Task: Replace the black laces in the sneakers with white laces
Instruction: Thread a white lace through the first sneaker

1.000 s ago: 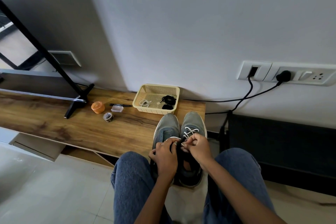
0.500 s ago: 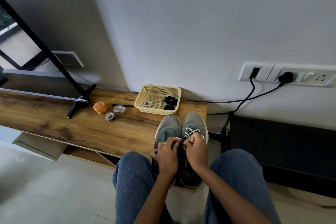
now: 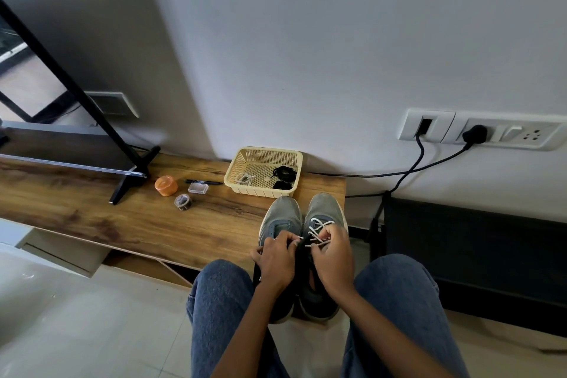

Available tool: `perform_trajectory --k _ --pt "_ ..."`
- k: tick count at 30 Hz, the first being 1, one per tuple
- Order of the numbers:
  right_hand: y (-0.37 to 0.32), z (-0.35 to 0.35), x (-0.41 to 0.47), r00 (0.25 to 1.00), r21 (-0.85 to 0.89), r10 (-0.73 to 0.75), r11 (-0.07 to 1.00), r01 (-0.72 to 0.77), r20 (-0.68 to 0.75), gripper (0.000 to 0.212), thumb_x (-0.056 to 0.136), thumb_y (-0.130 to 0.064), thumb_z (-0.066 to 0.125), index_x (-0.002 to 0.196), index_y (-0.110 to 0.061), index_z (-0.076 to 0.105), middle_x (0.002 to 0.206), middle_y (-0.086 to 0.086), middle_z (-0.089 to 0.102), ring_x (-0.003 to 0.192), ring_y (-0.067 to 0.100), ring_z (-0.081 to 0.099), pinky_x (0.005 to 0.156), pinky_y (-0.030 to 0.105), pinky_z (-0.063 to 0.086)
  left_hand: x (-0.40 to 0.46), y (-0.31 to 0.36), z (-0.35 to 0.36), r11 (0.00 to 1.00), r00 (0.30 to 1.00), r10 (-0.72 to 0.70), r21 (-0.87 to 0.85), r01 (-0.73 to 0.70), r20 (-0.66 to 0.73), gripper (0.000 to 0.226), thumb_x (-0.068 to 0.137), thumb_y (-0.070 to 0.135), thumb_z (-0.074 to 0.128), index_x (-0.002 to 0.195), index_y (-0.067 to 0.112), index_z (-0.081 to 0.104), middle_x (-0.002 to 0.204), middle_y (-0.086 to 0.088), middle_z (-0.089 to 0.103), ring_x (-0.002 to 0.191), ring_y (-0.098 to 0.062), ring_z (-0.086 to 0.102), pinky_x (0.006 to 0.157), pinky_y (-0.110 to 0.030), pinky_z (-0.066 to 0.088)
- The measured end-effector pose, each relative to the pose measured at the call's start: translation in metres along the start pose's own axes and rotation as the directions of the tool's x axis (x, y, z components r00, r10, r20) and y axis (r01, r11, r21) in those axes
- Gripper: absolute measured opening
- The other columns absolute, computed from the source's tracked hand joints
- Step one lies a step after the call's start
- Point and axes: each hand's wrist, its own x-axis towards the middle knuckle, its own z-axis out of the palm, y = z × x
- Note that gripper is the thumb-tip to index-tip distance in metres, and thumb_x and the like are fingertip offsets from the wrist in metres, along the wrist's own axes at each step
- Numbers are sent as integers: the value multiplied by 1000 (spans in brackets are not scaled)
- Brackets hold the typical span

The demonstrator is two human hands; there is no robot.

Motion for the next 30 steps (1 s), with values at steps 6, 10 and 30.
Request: perform_trajectory --k 6,10,30 --pt "22 -8 -8 998 -92 65 994 -65 1 35 79 -12 69 108 -18 50 115 1 43 96 19 55 66 27 42 -1 0 -2 995 993 -65 -87 57 -94 14 100 24 41 93 31 50 95 10 59 95 -8 50 95 -33 15" --pt "22 -15 -9 998 -97 54 994 -57 -34 41 77 -10 69 113 -14 49 118 4 40 90 15 48 65 22 36 -8 3 -6 992 968 -107 -86 90 -227 14 100 22 41 95 29 53 86 15 51 92 -5 41 100 -36 14" --pt "34 -12 -3 998 -62 46 997 -43 45 20 78 -11 67 92 -18 54 93 -3 53 81 12 51 63 26 38 -15 -5 -24 951 894 -265 -251 181 -361 11 99 24 41 105 25 50 96 10 54 112 -17 45 102 -43 20"
